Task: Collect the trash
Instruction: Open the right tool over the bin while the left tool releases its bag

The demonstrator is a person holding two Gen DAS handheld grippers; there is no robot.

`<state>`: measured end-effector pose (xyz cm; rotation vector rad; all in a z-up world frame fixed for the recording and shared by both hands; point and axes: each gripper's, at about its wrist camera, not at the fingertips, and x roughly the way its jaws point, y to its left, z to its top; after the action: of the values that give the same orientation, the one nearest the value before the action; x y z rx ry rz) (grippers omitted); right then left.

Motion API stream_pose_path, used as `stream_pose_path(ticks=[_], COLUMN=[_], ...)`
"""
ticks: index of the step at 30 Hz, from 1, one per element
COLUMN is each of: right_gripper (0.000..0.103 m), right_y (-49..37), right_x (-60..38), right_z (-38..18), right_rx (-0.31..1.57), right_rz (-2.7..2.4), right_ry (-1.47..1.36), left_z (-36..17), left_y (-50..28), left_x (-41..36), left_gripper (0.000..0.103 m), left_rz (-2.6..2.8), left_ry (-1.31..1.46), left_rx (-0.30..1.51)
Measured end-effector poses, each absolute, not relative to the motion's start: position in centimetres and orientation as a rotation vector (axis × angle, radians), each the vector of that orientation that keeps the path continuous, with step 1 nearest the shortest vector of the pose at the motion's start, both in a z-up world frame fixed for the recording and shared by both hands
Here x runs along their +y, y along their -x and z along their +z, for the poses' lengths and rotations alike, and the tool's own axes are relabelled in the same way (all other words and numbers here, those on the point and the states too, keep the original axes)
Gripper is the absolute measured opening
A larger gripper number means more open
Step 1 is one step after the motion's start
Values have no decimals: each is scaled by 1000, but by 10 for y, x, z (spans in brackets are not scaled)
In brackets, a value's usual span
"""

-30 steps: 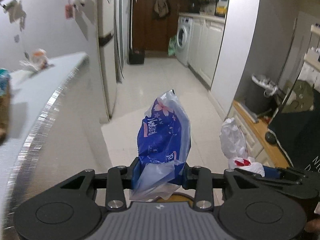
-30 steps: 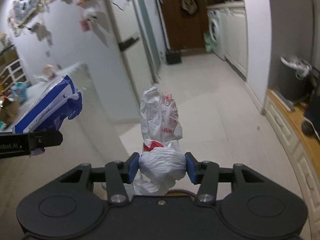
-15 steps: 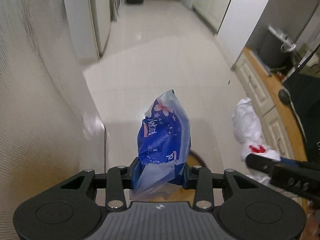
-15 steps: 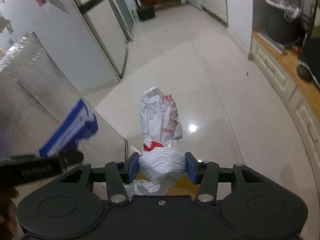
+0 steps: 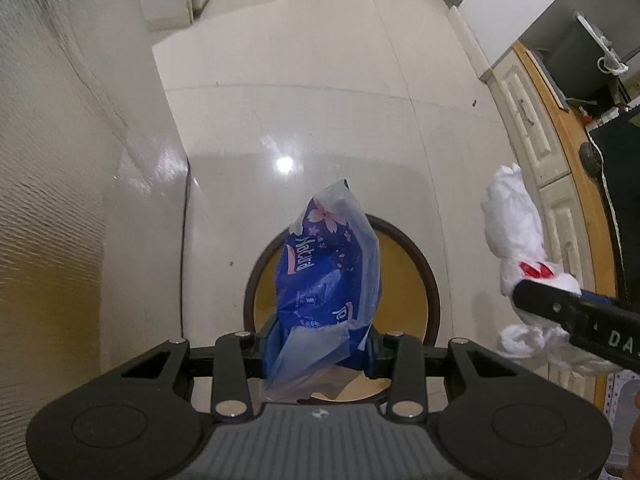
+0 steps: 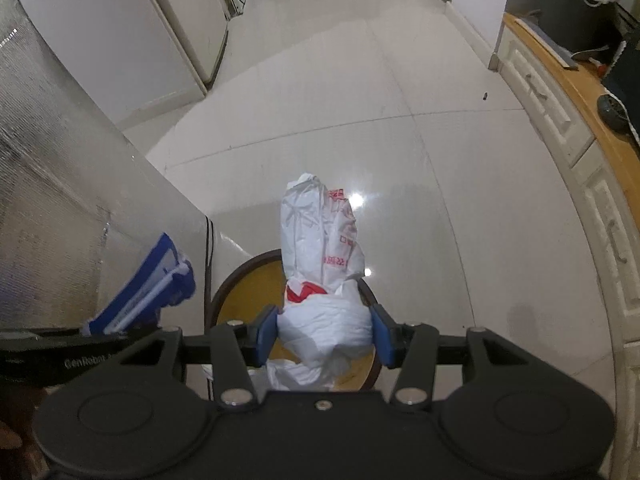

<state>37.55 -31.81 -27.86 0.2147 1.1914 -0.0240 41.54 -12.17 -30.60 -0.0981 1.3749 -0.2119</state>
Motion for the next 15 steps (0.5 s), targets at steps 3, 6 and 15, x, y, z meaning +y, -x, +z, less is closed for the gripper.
stream_pose_path(ticks=[3,6,15], right_gripper=[51,51,62], right_y=[-382,-387,-390], right_x=[-314,-311,-318], right_z=[-289,-298,-306], right_rx=[1208,1222,1209], right_rz=[-19,-9,-1], right_ry=[-228,-232,-282], left_z=[-322,-331,-342], left_y=[-421,-423,-428], left_x=[-126,-123,-129], left_gripper=[40,40,40], left_rz=[-216,-206,-233], left_ry=[85,83,95], left_rx=[1408,1425,1433])
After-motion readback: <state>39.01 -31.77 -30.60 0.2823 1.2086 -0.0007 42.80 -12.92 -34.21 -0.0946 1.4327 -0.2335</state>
